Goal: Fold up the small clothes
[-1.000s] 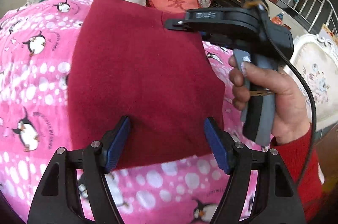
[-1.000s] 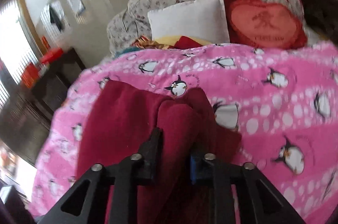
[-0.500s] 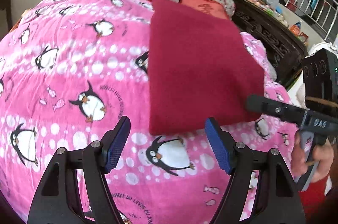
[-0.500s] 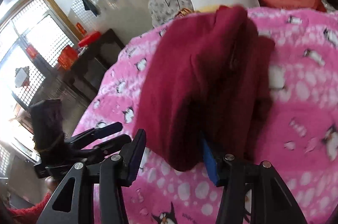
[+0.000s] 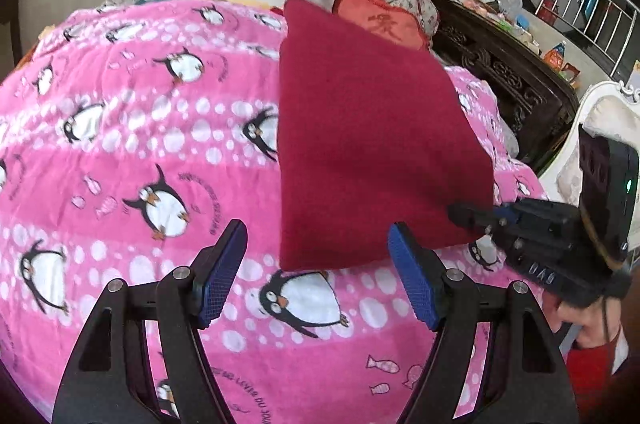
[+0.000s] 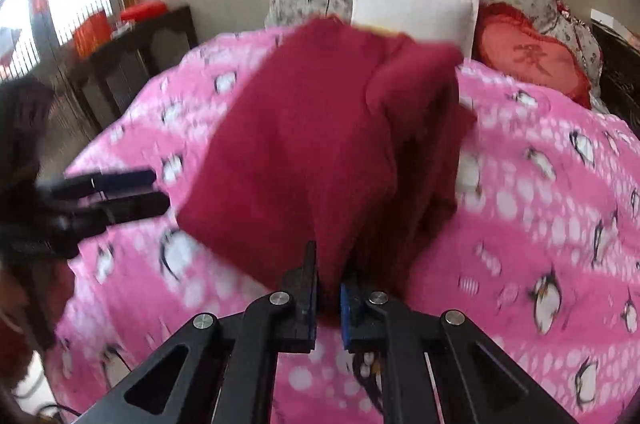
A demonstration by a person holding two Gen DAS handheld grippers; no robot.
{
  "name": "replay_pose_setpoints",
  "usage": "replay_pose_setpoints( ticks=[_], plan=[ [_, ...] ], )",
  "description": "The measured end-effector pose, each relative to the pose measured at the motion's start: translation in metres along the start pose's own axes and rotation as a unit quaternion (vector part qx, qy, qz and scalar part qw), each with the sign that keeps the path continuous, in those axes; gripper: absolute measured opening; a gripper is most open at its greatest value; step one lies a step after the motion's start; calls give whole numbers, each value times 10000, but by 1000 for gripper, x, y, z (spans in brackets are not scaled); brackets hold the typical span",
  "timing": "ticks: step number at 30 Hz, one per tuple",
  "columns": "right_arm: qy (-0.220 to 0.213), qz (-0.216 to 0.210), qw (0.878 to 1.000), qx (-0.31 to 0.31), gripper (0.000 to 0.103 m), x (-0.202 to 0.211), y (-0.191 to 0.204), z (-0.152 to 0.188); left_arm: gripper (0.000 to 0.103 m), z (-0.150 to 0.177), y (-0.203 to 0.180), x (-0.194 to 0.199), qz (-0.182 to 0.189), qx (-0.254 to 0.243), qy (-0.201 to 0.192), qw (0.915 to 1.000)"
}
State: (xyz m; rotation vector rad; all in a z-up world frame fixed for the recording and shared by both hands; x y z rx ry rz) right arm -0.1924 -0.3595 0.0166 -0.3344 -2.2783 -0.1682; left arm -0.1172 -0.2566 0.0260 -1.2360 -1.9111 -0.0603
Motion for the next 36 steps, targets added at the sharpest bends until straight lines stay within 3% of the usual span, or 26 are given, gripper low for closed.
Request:
replay_pose_setpoints(
  ticks=[4, 8, 12, 13, 14, 16, 19, 23, 24, 25, 26, 28, 30, 32, 34, 36],
  plan=[
    [-96, -21, 9997, -234, 7, 15, -17, 7, 73, 1, 1, -2, -44, -33, 18, 10000],
    [-74, -14, 9997, -232, 7, 13, -17, 2, 73, -4, 2, -4, 136, 225, -5, 9997],
    [-194, -521, 9974, -449, 12, 17, -7, 2, 73, -5, 5, -9, 32, 260, 3, 9997],
    [-291, -661, 9954, -627, 20, 23, -9, 0, 73, -6, 5, -10, 7, 245, -9, 9997],
    [-392, -795, 9923, -861, 36, 29, -13, -4, 73, -7, 6, -10, -7, 238, -18, 9997],
    [-657, -905, 9848, -1332, 52, 40, -24, -15, 73, -11, 7, -12, -34, 246, -63, 9997],
    [-871, -804, 9820, -1473, 52, 45, -24, -33, 73, -19, 9, -14, -23, 396, -166, 9991],
    [-760, -682, 9837, -1481, 49, 24, -16, -59, 73, -24, 12, -17, 54, 566, -168, 9982],
    [-705, -729, 9836, -1489, 40, 16, -16, -62, 73, -26, 13, -17, 51, 575, -163, 9982],
    [-674, -783, 9843, -1434, 15, 10, -15, -65, 73, -28, 13, -17, 46, 580, -165, 9982],
    [-669, -696, 9875, -1250, 15, 7, -14, -69, 73, -30, 13, -16, 38, 573, -176, 9982],
    [-911, -95, 9928, -775, 15, 16, -17, -71, 73, -35, 12, -14, 33, 520, -219, 9984],
    [-803, 97, 9924, -927, 15, 6, -30, -62, 74, -41, 12, -14, 30, 476, -313, 9984],
    [-459, -40, 9925, -1135, 16, -17, -39, -49, 74, -47, 14, -18, 27, 536, -356, 9979],
    [-604, -197, 9903, -1238, 18, -13, -40, -47, 74, -52, 15, -24, 104, 609, -315, 9976],
    [-684, -303, 9873, -1402, 36, -6, -45, -50, 74, -57, 15, -29, 184, 660, -335, 9971]
  ],
)
Point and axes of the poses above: each gripper's, at about its wrist camera, not at the fingertips, and x roughly against the way its jaws point, y to its left, z to its underside, the point moved 7 cm from there along -x, roughly the way its jaws point, and after that the axes turned 6 degrees about z, right-handed, at the moved point
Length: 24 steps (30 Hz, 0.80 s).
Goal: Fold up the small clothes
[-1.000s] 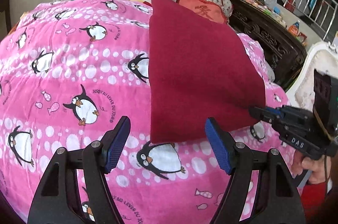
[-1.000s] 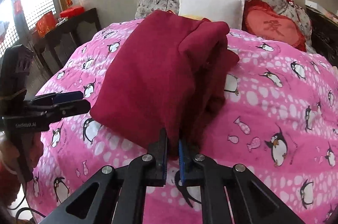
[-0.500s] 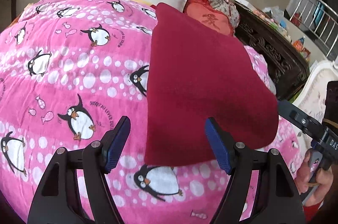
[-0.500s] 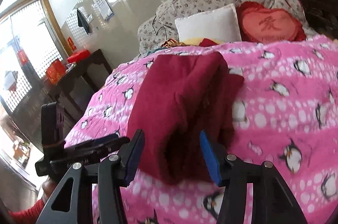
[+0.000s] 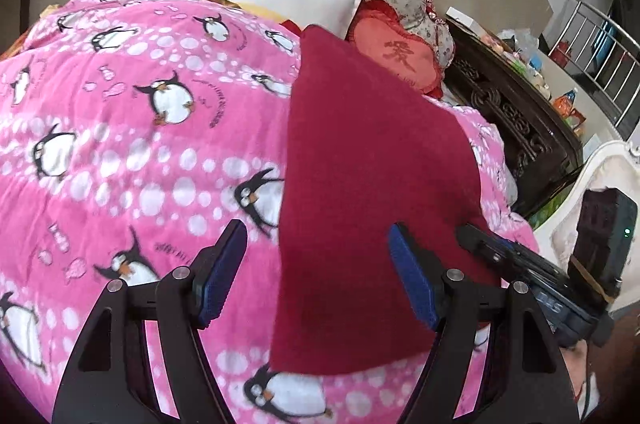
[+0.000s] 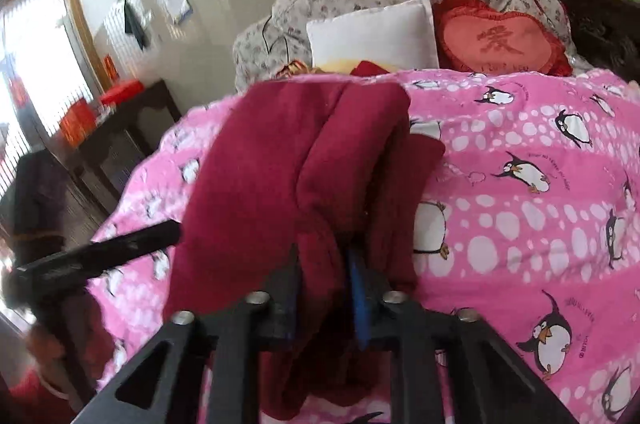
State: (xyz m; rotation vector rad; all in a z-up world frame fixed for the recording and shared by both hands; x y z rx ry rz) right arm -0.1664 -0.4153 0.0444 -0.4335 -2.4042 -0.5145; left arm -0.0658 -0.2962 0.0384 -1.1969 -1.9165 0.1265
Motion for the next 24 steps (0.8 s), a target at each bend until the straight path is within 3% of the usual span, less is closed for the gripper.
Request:
replay_pose_setpoints(
  ticks=[2, 9, 11, 13, 19, 24],
  plan=[
    [-44, -100, 9998, -160, 44, 2, -2, -6, 74, -6, 0, -5, 57, 64, -43, 10000],
    [-20, 334, 9994, 76, 48, -1, 5, -8, 79, -14, 9, -27, 409, 434, 73, 9982],
    [-257, 816, 9956, 375, 72, 9, 8, -10, 79, -14, 9, -30, 470, 452, 86, 9978],
    [-490, 1246, 9890, 631, 77, 13, 7, -13, 82, -14, 7, -33, 495, 415, 87, 9979],
    [116, 381, 9992, -76, 78, -24, -13, -13, 88, -10, 7, -49, 605, 513, 284, 9964],
    [46, -129, 9999, -63, 67, -39, -9, -15, 91, -9, 7, -59, 743, 572, 359, 9949]
  ],
)
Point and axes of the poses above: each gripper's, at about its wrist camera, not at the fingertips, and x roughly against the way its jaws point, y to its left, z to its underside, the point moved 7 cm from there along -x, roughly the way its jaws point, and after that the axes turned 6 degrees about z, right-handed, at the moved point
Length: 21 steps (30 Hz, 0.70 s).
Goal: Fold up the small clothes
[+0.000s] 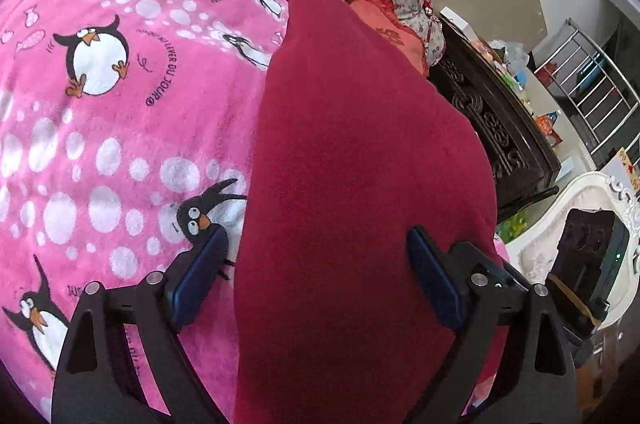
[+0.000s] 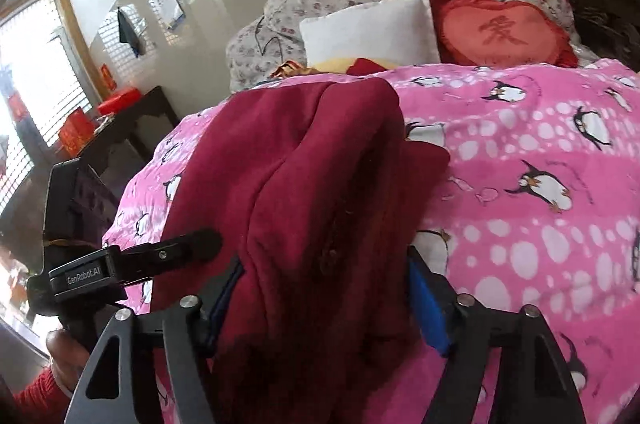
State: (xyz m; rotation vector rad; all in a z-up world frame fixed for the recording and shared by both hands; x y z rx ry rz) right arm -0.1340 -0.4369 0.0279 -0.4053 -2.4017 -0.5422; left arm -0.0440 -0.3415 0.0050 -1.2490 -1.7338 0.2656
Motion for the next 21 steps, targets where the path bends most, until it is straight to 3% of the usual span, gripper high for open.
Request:
replay_pose_setpoints(
  ticks=[1, 2, 6, 14, 18, 21],
  plan=[
    [-12, -62, 10000, -5, 61, 1, 1, -1, 89, 0, -3, 0, 12, -90, 24, 10000],
    [-34, -90, 10000, -19, 55, 4, 2, 0, 76, 2, -8, 1, 127, -170, 78, 9997],
    [-265, -13, 9995, 196, 46, 25, 21, 0, 63, 5, -24, 19, 121, -398, 4, 9991],
    [-407, -596, 9962, 494, 44, 93, 89, 24, 63, 40, -40, 116, 199, -507, -192, 9983],
    [-61, -876, 9943, 607, 46, 100, 118, 67, 63, 93, -24, 154, -274, -625, -153, 9976],
    [607, -751, 9935, 604, 56, 71, 123, 111, 65, 133, 9, 150, -816, -370, 219, 9957]
  ],
)
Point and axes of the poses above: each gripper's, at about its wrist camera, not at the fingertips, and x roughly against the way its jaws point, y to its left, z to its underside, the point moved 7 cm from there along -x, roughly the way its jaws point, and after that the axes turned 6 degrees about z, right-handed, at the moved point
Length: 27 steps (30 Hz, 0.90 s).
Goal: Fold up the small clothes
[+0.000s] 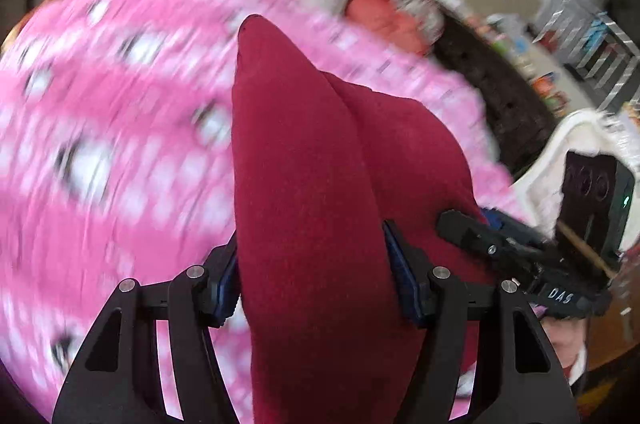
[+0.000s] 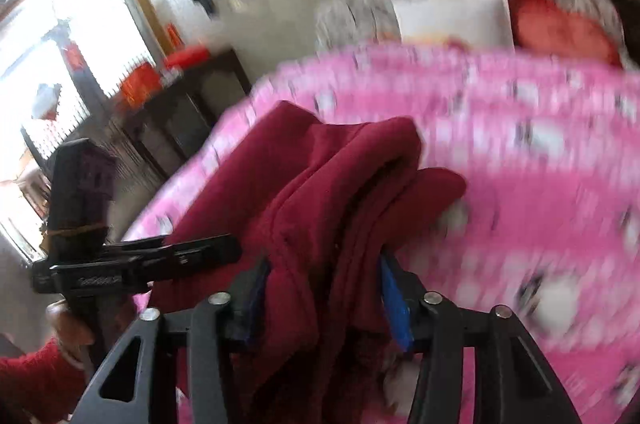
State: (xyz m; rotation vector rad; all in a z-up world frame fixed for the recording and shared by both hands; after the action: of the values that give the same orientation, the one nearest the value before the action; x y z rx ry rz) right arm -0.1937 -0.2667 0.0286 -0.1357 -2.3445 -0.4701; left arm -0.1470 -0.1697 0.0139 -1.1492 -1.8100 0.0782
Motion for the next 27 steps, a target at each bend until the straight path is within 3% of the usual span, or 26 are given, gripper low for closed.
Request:
replay_pose_setpoints(
  ticks=[1, 3, 6, 9, 13, 16, 20, 27],
  plan=[
    [220, 86, 9997, -22, 61, -9, -2, 11, 69, 10, 9, -5, -148, 53, 60, 9999],
    [283, 46, 9995, -91, 61, -7, -5, 20, 80, 15, 15, 3, -150, 168, -259, 9994],
    [-139, 109, 9998, -134, 61, 25, -6, 9, 80, 13, 11, 20, -443, 37, -499, 9978],
    [-649, 274, 9971, 282, 60, 53, 5, -13, 80, -1, 7, 36, -868, -148, -869, 9923],
    [-691, 90, 9936, 885, 52, 45, 31, -28, 80, -23, 13, 33, -1149, 12, -1073, 9876],
    [-385, 82, 9926, 1152, 50, 13, 40, -26, 80, -28, 27, 13, -1396, 120, -800, 9869],
    [73, 679, 9883, 1366, 50, -34, 13, -6, 80, -24, 30, -3, -1300, 208, -699, 9888],
    [-58, 624, 9902, 1248, 49, -5, 15, -2, 80, -23, 17, -8, -1539, -126, -755, 9851]
  ],
)
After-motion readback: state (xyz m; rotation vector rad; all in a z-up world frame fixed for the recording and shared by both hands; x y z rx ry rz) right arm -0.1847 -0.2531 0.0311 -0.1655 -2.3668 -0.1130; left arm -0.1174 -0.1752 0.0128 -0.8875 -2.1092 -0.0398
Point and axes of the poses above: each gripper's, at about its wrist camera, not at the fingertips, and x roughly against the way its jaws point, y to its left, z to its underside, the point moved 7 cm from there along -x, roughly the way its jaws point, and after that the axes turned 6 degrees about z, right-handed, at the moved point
